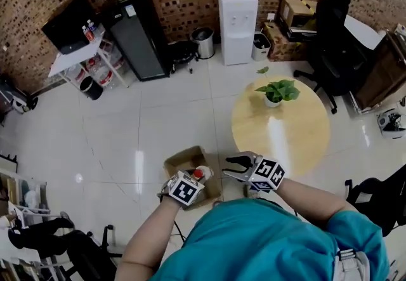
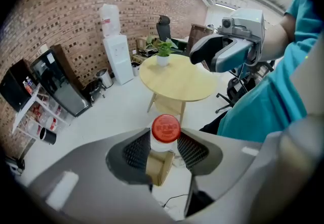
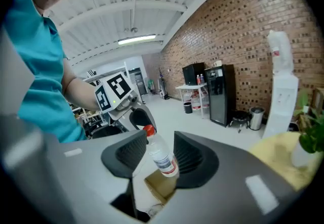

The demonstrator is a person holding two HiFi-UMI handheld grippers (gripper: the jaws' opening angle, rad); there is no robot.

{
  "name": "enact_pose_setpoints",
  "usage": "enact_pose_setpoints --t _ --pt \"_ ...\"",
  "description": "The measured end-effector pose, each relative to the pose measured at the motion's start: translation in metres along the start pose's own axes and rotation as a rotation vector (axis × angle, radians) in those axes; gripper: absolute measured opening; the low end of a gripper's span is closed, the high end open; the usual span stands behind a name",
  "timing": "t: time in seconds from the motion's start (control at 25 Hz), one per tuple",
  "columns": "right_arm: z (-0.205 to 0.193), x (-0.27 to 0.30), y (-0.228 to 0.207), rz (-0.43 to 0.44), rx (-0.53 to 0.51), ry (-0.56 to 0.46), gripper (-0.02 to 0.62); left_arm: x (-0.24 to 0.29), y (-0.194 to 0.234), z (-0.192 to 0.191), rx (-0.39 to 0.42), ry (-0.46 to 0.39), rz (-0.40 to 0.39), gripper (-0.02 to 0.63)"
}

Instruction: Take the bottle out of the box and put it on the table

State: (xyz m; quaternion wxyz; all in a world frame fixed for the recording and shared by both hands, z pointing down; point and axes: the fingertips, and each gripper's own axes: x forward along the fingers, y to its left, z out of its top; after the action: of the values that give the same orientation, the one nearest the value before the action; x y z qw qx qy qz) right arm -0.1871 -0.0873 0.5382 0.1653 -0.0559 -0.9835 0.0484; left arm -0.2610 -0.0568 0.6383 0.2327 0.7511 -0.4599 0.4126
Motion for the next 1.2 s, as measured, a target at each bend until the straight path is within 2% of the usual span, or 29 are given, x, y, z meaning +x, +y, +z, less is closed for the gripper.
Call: enact_pose_setpoints --t 0.12,0.28,0.48,0.6,0.72,0.96,1.2 --pt "0.009 -0.062 -0.001 -0.091 0.021 -0.039 0.166 -0.015 -0.032 0.032 0.059 -0.009 -0.027 0.164" --pt "0.002 -0.154 -0.018 -0.179 0.053 -0.101 0.166 -0.017 -0.078 0.085 0.112 -0.023 -0.031 0.164" --pt "-0.032 -0.272 -0.033 -0.193 0.060 -0.130 0.166 -0.025 -0.156 0.170 0.182 -0.015 -0.019 0.164" --pt "-0.052 -0.338 -0.048 -0.190 0.043 -0.127 0.166 -0.022 -0.197 0.219 0.166 -0.017 -0.034 0.164" --pt "-0.074 -0.392 -0.071 -0.207 0.070 -0.126 0.166 -0.008 -0.229 0.266 0.151 -0.028 -0.047 0.163" --pt "-0.105 -0.449 -0.111 -0.284 0.119 -0.132 0.166 0.037 -0.261 0.337 0.224 -0.043 -0.085 0.163" --pt "-0.104 -0.454 -0.146 -0.422 0.176 -0.105 0.166 0.072 -0.242 0.385 0.357 -0.080 -0.168 0.163"
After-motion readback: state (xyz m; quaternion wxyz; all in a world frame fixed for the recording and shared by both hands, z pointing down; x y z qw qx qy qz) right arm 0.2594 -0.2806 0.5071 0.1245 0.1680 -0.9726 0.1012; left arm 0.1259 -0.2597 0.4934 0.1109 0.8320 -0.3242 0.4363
